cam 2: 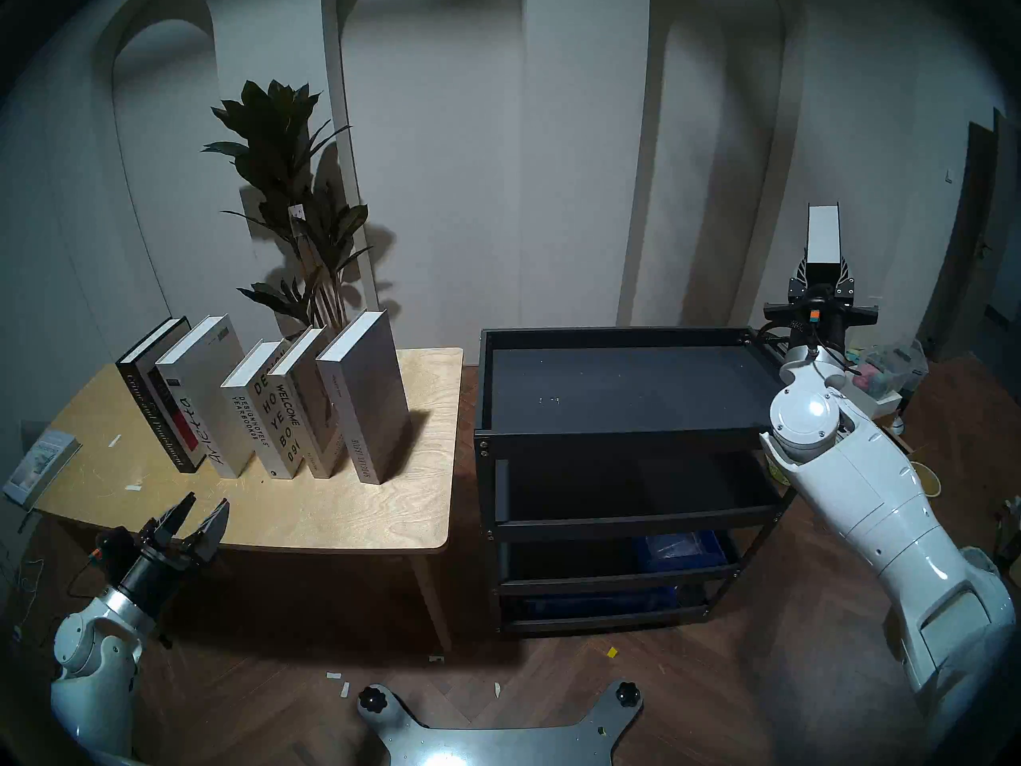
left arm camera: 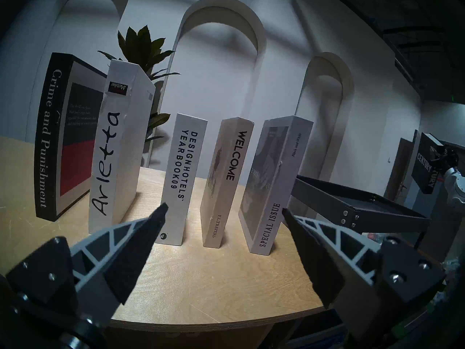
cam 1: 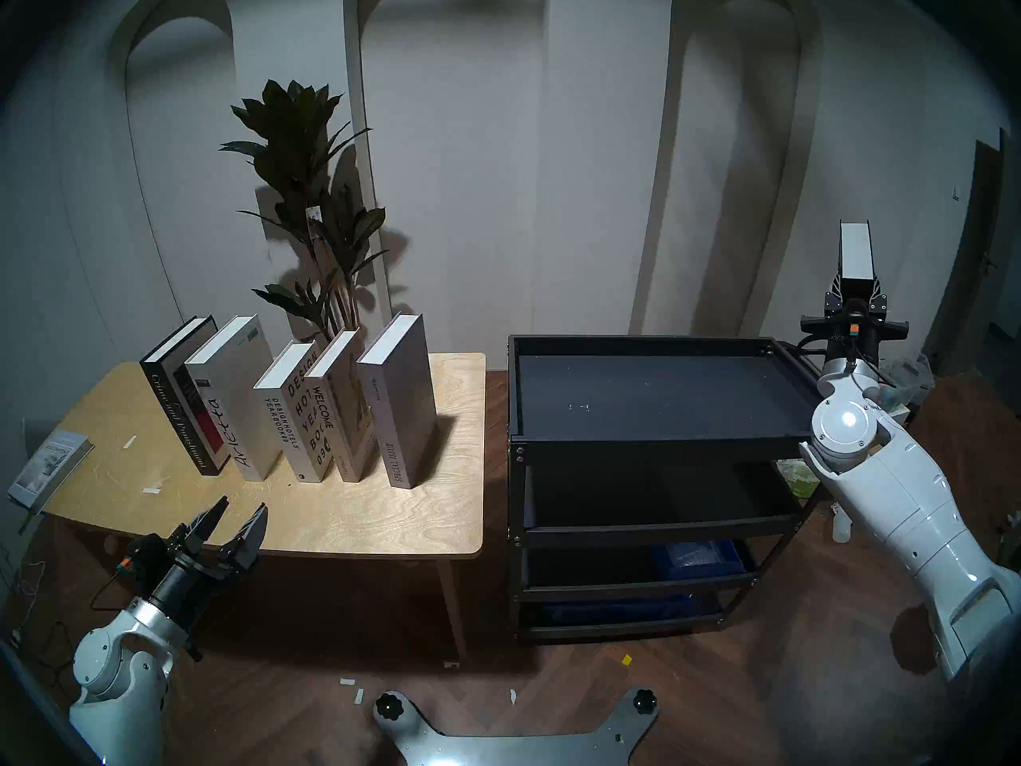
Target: Move the books from the display table onto the shelf, standing them upright with spines facing out and tallest at one end
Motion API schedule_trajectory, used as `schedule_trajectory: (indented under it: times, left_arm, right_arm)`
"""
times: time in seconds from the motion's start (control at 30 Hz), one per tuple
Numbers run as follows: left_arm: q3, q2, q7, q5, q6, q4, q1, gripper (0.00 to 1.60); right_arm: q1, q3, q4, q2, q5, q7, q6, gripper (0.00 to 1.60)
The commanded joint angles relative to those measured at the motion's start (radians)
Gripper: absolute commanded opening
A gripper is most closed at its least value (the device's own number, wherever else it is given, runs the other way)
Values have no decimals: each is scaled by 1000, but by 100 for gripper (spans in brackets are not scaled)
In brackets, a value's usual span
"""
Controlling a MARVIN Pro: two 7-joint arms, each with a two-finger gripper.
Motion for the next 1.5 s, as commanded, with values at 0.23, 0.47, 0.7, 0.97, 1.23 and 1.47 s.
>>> schedule_trajectory:
  times: [0.23, 0.47, 0.7, 0.97, 1.23, 1.47]
  left_arm:
    - [0, 3, -4, 0, -2, -11, -6, 160]
    - [0, 3, -6, 0, -3, -11, -7, 160]
    - [-1, 2, -8, -1, -3, -12, -8, 160]
    - [-1, 2, -10, -1, -3, -13, -9, 160]
    - [-1, 2, -12, -1, -3, -14, -9, 160]
    - [-1, 2, -14, -1, -3, -14, -9, 160]
  right_arm:
    - [-67, 29, -22, 137, 72, 173, -102, 0]
    - [-99, 35, -16, 175, 131, 272, -158, 0]
    - [-133, 48, 0, 210, 200, 364, -212, 0]
    - [-153, 90, 41, 221, 340, 441, -252, 0]
    - [-158, 128, 75, 224, 499, 530, -258, 0]
    - [-135, 156, 75, 228, 629, 619, -232, 0]
